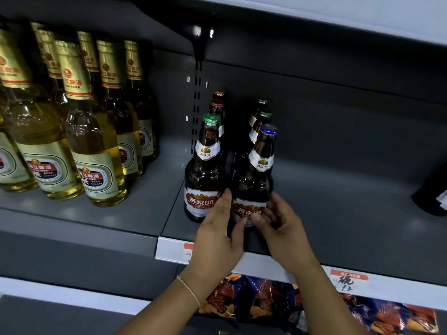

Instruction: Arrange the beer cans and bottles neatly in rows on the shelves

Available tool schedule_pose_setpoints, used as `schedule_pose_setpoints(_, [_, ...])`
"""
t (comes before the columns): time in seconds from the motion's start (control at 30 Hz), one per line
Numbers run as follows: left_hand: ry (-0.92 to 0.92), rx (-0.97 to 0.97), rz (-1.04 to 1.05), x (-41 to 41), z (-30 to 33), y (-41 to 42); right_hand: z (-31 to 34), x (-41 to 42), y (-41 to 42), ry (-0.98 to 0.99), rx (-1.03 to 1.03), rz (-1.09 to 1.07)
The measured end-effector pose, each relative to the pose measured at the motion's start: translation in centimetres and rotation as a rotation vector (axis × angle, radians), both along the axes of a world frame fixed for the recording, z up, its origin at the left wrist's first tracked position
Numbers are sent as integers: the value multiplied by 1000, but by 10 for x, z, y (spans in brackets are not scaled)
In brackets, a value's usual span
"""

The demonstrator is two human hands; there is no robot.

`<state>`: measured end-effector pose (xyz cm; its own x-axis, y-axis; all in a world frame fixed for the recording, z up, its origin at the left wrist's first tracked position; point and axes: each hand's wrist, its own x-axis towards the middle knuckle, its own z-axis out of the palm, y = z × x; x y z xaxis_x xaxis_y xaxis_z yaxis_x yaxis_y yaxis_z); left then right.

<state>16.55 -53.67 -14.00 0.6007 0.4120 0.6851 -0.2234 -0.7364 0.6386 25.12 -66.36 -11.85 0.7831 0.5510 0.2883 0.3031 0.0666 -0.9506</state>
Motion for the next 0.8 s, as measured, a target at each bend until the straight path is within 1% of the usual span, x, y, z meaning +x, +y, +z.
schedule_pose_setpoints(0.07, [-79, -4, -12, -6, 4, -6, 1, -1, -1, 2, 45, 0])
schedule_pose_setpoints(0.17, [-176, 49, -85, -15, 14, -19, 5, -1, -10, 32, 161, -93])
schedule_pose_setpoints(0.23, [-205, 89, -154, -15, 22, -31, 9, 1, -20, 22, 190, -144])
schedule_pose_setpoints(0.4, [-165, 127, -255, 6, 51, -65, 30, 9, -57, -14, 198, -231])
schedule_pose_setpoints(0.5, [-200, 160, -321, 30, 68, -90, 42, 19, -88, -42, 225, -284])
schedule_pose_setpoints(0.6, [-226, 180, -332, 61, 87, -120, 51, 35, -126, -49, 224, -349])
schedule_pose_setpoints(0.8, [-174, 130, -414, 126, 115, -192, 67, 72, -210, -85, 194, -483])
